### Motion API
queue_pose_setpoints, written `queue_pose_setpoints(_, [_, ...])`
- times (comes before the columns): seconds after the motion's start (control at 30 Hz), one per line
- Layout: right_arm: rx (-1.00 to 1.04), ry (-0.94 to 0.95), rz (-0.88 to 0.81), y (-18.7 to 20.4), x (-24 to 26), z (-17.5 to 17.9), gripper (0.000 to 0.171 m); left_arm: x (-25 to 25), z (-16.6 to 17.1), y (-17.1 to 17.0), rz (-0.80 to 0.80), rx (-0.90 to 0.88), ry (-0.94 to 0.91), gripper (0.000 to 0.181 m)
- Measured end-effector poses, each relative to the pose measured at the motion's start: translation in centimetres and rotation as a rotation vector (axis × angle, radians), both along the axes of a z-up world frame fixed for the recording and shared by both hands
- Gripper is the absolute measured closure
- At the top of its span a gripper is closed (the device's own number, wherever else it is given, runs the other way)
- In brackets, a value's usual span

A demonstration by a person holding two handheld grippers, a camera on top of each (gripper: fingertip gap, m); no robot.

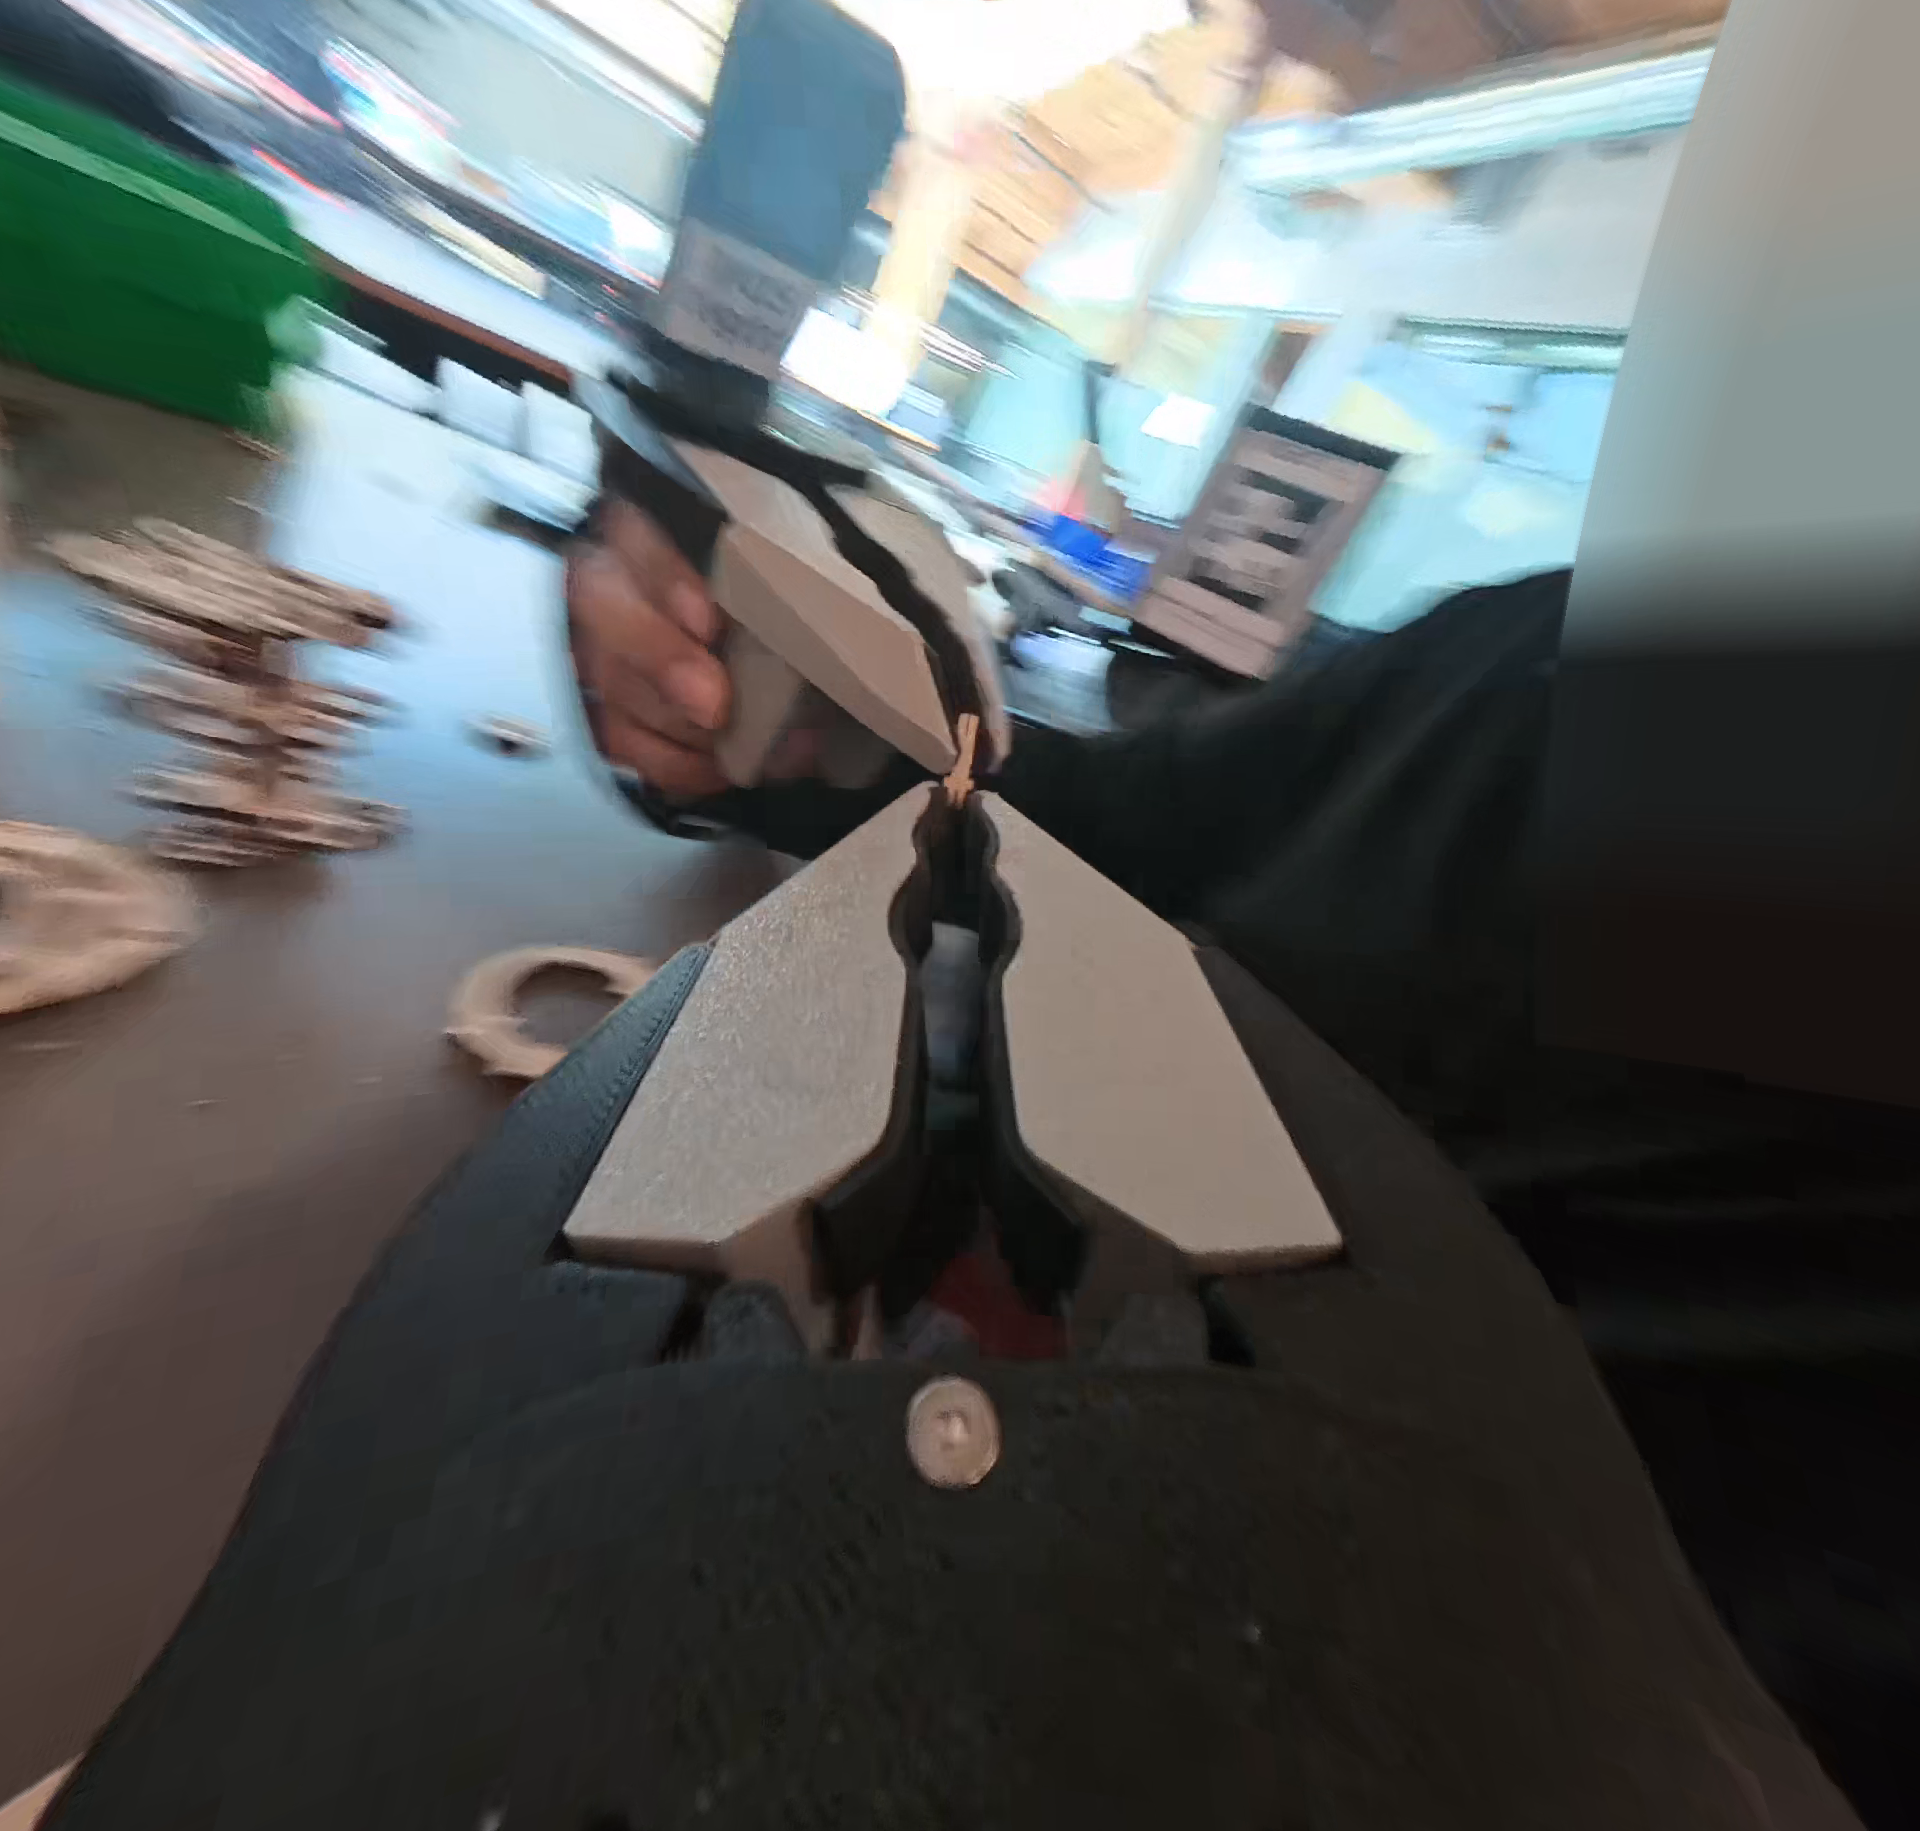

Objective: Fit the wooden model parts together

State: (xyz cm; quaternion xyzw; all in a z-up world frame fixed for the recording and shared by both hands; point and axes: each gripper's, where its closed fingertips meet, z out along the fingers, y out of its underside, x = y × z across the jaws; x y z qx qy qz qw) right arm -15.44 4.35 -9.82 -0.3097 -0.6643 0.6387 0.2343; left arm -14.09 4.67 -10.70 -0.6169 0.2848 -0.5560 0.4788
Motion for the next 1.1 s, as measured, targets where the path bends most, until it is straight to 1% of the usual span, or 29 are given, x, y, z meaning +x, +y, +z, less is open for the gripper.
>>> queue_pose_setpoints(0.03, [-0.022, -0.019, -0.044, 0.7, -0.4, 0.1, 0.164, -0.6, 0.0, 1.0, 0.099, 0.046, 0.027, 0.181])
queue_pose_setpoints(0.1, [-0.047, -0.046, -0.105, 1.7, -0.9, 0.1, 0.163, -1.4, -0.2, 2.2, 0.251, 0.149, 0.117, 0.181])
queue_pose_setpoints(0.2, [-0.061, -0.052, -0.157, 2.2, -1.3, 0.2, 0.168, -1.6, 0.0, 2.9, 0.381, 0.264, 0.222, 0.181])
queue_pose_setpoints(0.27, [-0.057, -0.051, -0.172, 2.3, -1.4, 0.4, 0.17, -1.6, 0.1, 3.0, 0.415, 0.287, 0.25, 0.181])
queue_pose_setpoints(0.37, [-0.039, -0.059, -0.192, 2.4, -1.5, 0.3, 0.171, -1.7, 0.2, 3.0, 0.414, 0.273, 0.23, 0.181])
queue_pose_setpoints(0.47, [0.015, -0.104, -0.235, 2.8, -1.8, -0.5, 0.171, -1.7, -0.5, 3.2, 0.387, 0.223, 0.226, 0.181])
queue_pose_setpoints(0.53, [0.013, -0.157, -0.261, 2.9, -2.1, -1.2, 0.171, -2.0, -1.2, 3.1, 0.334, 0.165, 0.237, 0.18])
queue_pose_setpoints(0.57, [0.003, -0.18, -0.277, 3.0, -2.4, -1.6, 0.171, -2.2, -1.6, 2.9, 0.297, 0.13, 0.248, 0.176])
queue_pose_setpoints(0.63, [-0.004, -0.253, -0.31, 3.1, -2.9, -3.3, 0.171, -3.4, -2.9, 2.6, 0.258, 0.067, 0.312, 0.175])
queue_pose_setpoints(0.73, [0.024, -0.406, -0.329, 3.3, -3.5, -7.1, 0.171, -5.6, -5.7, 2.6, 0.284, 0.002, 0.496, 0.18])
queue_pose_setpoints(0.83, [0.022, -0.521, -0.312, 3.1, -3.8, -9.5, 0.171, -6.7, -7.7, 2.5, 0.295, -0.042, 0.61, 0.181])
queue_pose_setpoints(0.93, [0.018, -0.559, -0.301, 3.0, -4.1, -10.0, 0.171, -6.5, -8.3, 2.4, 0.273, -0.07, 0.611, 0.181])
queue_pose_setpoints(1.1, [0.109, -0.596, -0.308, 3.0, -4.2, -11.2, 0.171, -6.4, -8.7, 2.5, 0.26, -0.086, 0.624, 0.181])
